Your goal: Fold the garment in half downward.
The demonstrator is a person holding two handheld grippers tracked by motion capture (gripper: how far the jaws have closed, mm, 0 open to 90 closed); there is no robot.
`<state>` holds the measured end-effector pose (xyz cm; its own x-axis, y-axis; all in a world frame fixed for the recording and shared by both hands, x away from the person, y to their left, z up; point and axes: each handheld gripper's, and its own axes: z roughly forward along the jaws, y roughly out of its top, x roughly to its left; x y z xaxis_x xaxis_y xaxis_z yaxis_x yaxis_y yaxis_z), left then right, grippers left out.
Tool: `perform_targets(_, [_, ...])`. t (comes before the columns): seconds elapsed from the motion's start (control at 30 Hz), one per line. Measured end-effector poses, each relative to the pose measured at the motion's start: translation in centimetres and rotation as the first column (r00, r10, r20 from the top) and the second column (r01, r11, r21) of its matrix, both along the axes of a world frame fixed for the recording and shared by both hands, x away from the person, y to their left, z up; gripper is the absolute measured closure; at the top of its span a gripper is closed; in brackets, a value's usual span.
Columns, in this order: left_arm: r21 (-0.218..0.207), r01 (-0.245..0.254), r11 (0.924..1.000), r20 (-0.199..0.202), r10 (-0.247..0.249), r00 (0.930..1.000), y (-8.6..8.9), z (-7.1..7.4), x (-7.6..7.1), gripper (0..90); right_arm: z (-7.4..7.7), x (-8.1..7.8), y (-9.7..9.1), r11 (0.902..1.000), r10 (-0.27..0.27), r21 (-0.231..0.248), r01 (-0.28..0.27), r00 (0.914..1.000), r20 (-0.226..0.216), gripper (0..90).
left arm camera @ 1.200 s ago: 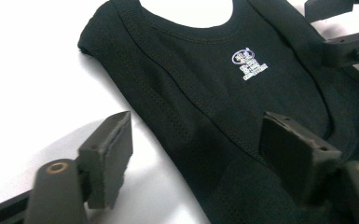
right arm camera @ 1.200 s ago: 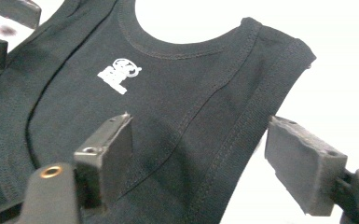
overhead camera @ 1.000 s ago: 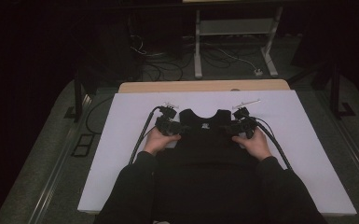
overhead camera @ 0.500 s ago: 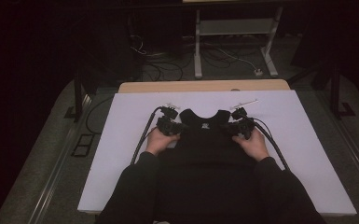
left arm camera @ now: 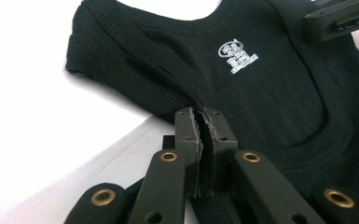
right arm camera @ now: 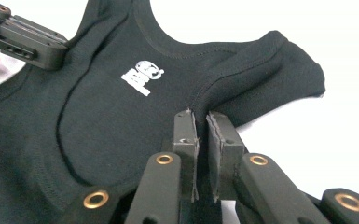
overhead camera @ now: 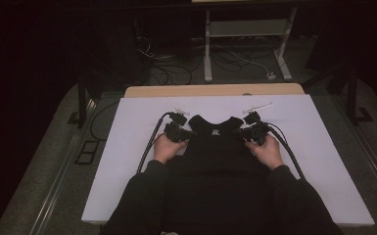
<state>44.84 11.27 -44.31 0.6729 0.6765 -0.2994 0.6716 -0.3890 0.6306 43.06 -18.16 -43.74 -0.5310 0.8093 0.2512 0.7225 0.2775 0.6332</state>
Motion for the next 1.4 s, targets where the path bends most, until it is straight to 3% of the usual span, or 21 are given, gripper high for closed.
perform_targets(0.17, [-0.003,0.000,1.0000,0.021,0.000,0.9998,0.2,0.6,-0.1,84.1,0.7,-0.2,-0.2,0.9997,0.007,0.024,-0.008,0.9999,0.015,81.4])
perform_targets(0.53, [-0.026,0.002,0.9997,0.011,-0.001,0.9999,0.7,1.4,-0.2,84.1,1.8,-0.5,-0.7,0.9984,0.017,0.053,-0.019,0.9994,0.029,81.4])
perform_targets(1.0, [-0.050,0.017,0.9986,0.032,-0.015,0.9994,1.2,3.3,-1.1,84.0,3.2,-1.4,-1.0,0.9969,0.035,0.068,-0.038,0.9980,0.053,81.4])
perform_targets(1.4, [-0.046,0.043,0.9980,0.058,-0.041,0.9975,1.3,4.9,-2.2,83.9,4.6,-2.4,-1.2,0.9965,0.054,0.059,-0.059,0.9960,0.070,81.3])
